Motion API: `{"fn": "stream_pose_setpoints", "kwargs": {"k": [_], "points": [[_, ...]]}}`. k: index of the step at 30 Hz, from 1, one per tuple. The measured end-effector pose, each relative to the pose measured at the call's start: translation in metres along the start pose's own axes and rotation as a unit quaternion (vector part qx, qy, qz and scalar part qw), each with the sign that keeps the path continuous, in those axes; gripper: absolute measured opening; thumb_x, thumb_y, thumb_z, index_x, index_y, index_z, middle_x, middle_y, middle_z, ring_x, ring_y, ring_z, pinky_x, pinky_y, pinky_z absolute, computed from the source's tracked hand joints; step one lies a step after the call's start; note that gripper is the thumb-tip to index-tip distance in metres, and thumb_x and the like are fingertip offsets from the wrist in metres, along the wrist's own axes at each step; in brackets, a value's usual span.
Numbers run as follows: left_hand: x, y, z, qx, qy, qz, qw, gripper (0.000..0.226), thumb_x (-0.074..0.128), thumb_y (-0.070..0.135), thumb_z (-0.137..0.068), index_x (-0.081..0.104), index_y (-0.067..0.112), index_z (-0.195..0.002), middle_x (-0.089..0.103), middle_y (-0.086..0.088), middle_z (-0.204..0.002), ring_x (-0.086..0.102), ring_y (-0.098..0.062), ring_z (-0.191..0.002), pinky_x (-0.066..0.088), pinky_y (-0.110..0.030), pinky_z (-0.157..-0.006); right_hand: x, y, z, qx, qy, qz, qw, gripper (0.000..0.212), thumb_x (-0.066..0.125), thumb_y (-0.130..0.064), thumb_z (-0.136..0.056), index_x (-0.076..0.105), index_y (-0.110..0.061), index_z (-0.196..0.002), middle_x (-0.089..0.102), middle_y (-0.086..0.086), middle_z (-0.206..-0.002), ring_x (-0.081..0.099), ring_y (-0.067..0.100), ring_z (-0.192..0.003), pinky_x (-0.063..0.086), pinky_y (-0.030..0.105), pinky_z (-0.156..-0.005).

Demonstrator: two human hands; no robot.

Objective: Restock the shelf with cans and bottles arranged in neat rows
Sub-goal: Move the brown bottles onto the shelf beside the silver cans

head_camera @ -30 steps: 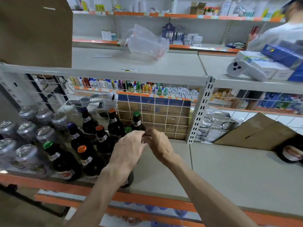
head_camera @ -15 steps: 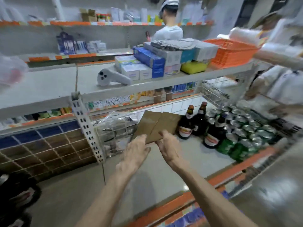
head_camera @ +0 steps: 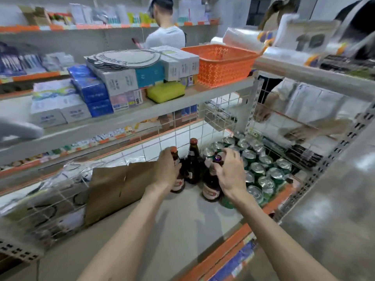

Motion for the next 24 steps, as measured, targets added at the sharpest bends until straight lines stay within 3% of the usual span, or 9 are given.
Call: {"fn": "stream_pose_setpoints", "kwargs": {"k": [3, 7, 10, 15, 19, 21, 24], "points": [[0.004, -0.005, -0.015, -0.024, 0.013, -0.001, 1.000, 0.040, 0.067, 0.021, -0.093, 0.051, 0.010, -0.129, 0.060, -0.009, -0.125, 0.057, -0.030, -0.117, 0.040, -0.030, -0.084, 0.009, 0.012, -0.018, 0.025, -0.055, -0.028, 0.998, 0.046, 0.068, -0.024, -0.091, 0.050, -0.008, -0.131, 0.059, 0.012, -0.125, 0.053, 0.031, -0.118, 0.040, 0.038, -0.094], [0.010, -0.011, -0.026, -0.046, 0.012, 0.016, 0.999, 0.035, 0.070, 0.026, -0.091, 0.055, 0.015, -0.121, 0.066, -0.005, -0.114, 0.062, -0.027, -0.106, 0.043, -0.033, -0.075, 0.019, 0.014, -0.027, 0.038, -0.070, -0.042, 0.996, 0.026, 0.067, -0.027, -0.091, 0.058, -0.013, -0.111, 0.068, 0.008, -0.104, 0.062, 0.031, -0.097, 0.044, 0.037, -0.076], [0.012, -0.016, -0.032, -0.062, 0.028, 0.052, 0.996, 0.031, 0.073, 0.026, -0.088, 0.055, 0.016, -0.110, 0.068, -0.006, -0.108, 0.064, -0.029, -0.099, 0.051, -0.040, -0.079, 0.023, 0.011, -0.025, 0.039, -0.063, -0.049, 0.996, 0.027, 0.066, -0.026, -0.092, 0.059, -0.012, -0.114, 0.070, 0.008, -0.100, 0.064, 0.032, -0.093, 0.049, 0.040, -0.079], [0.006, -0.023, -0.028, -0.067, 0.035, 0.074, 0.994, 0.019, 0.068, 0.022, -0.092, 0.056, 0.017, -0.107, 0.067, -0.003, -0.105, 0.061, -0.023, -0.093, 0.040, -0.031, -0.070, 0.027, 0.015, -0.018, 0.047, -0.059, -0.032, 0.997, 0.029, 0.066, -0.025, -0.089, 0.053, -0.010, -0.110, 0.070, 0.017, -0.098, 0.064, 0.041, -0.092, 0.050, 0.047, -0.080], [-0.014, -0.040, -0.002, -0.063, 0.074, 0.087, 0.991, 0.017, 0.068, 0.018, -0.091, 0.059, 0.014, -0.105, 0.066, 0.000, -0.100, 0.060, -0.020, -0.093, 0.040, -0.019, -0.063, 0.029, 0.005, -0.013, 0.026, -0.078, -0.010, 0.997, 0.025, 0.068, -0.025, -0.090, 0.055, -0.008, -0.104, 0.070, 0.013, -0.095, 0.065, 0.035, -0.087, 0.046, 0.037, -0.071], [-0.031, -0.052, 0.015, -0.072, 0.089, 0.095, 0.989, 0.017, 0.068, 0.019, -0.091, 0.061, 0.013, -0.107, 0.067, 0.002, -0.101, 0.061, -0.017, -0.094, 0.044, -0.021, -0.070, 0.036, -0.007, -0.008, -0.004, -0.086, 0.007, 0.996, 0.024, 0.069, -0.025, -0.090, 0.057, -0.008, -0.102, 0.071, 0.013, -0.096, 0.065, 0.035, -0.087, 0.047, 0.038, -0.070], [-0.066, -0.072, 0.039, -0.075, 0.102, 0.086, 0.988, 0.020, 0.069, 0.023, -0.091, 0.064, 0.016, -0.109, 0.071, 0.001, -0.106, 0.064, -0.017, -0.097, 0.054, -0.037, -0.083, 0.052, -0.036, 0.007, -0.039, -0.105, 0.013, 0.994, 0.024, 0.071, -0.026, -0.088, 0.061, -0.011, -0.104, 0.072, 0.014, -0.097, 0.068, 0.035, -0.087, 0.053, 0.040, -0.073]]}}
Point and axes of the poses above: each hand's wrist, its own z-axis away from the middle knuckle, its own x-axis out of the palm, y = z × x, the point moved 4 cm from there along -z, towards the middle knuckle
